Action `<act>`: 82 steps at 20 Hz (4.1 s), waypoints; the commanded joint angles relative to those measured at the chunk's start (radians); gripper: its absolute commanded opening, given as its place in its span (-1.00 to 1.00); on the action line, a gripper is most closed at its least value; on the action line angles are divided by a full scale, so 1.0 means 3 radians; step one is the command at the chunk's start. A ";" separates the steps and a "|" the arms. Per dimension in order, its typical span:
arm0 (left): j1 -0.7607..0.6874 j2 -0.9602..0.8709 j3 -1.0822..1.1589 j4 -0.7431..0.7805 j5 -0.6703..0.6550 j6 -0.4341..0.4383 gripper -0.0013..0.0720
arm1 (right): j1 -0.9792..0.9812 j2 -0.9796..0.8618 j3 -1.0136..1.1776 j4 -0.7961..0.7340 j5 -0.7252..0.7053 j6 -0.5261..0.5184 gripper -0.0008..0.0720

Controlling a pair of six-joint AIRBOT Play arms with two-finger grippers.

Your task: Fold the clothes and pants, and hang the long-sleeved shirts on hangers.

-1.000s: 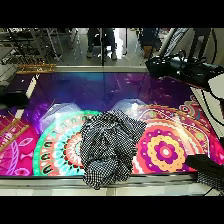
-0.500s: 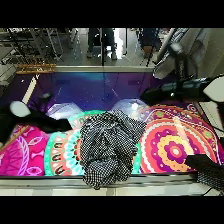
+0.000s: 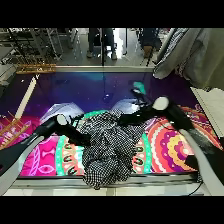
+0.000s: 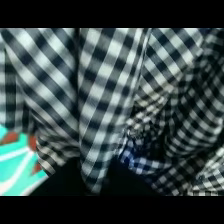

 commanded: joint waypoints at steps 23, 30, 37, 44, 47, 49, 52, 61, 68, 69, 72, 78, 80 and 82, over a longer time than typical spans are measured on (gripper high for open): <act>0.1191 0.0650 0.2920 -0.1399 -0.0951 0.0296 -0.92 | 0.0502 0.1484 0.2288 -0.0893 0.0711 -0.0294 -0.92; 0.1141 -0.0248 0.2124 -0.1102 -0.0514 0.0312 0.26 | -0.0022 -0.0121 0.1648 -0.0383 -0.0083 -0.0287 -0.92; 0.0814 -0.0556 0.2124 -0.0604 -0.0594 0.0650 0.27 | -0.0500 -0.1041 0.1726 -0.0286 0.0313 -0.0202 0.30; -0.0525 -0.0456 0.2125 0.0415 0.0187 -0.0109 0.50 | -0.0254 -0.0857 0.1328 -0.0296 0.0427 -0.0090 0.24; -0.0796 -0.0624 0.2125 0.1010 0.0272 -0.0561 0.50 | -0.0142 -0.0856 0.1319 -0.0280 0.0056 0.0088 0.25; -0.0832 -0.0776 0.2125 0.0880 0.0126 -0.0604 0.51 | -0.0148 -0.0856 0.1319 -0.0271 0.0001 0.0088 0.26; -0.0851 -0.0974 0.2125 0.0810 0.0094 -0.0837 0.50 | -0.0148 -0.0856 0.1319 -0.0434 0.0028 0.0095 0.26; -0.0458 -0.0651 0.2125 0.0805 -0.0486 -0.0453 -0.93 | -0.0120 -0.1002 0.1315 -0.0388 0.0066 0.0331 0.41; -0.0360 -0.0244 0.2125 0.0717 -0.0690 -0.0170 -0.93 | 0.0231 -0.1202 0.1315 0.0050 -0.0234 0.0247 0.47; -0.0359 -0.0245 0.2125 0.0628 -0.0712 -0.0126 -0.93 | 0.0312 -0.1235 0.1315 0.0000 -0.0326 0.0247 0.48; -0.0352 -0.0247 0.2124 0.0570 -0.0809 -0.0097 -0.93 | 0.0458 -0.1324 0.1324 0.0014 -0.0573 0.0247 0.51; -0.0205 -0.0243 0.2125 0.0579 -0.0922 -0.0100 -0.93 | 0.0240 -0.1338 0.1601 -0.0827 -0.0331 0.0601 -0.87; -0.0078 -0.0207 0.2129 0.0573 -0.0921 -0.0099 -0.92 | 0.0118 -0.1331 0.1882 -0.0914 -0.0018 0.0598 -0.91; 0.0122 -0.0085 0.2276 0.0510 -0.0977 -0.0100 -0.92 | 0.0071 -0.1221 0.2286 -0.1049 0.0308 0.0498 -0.91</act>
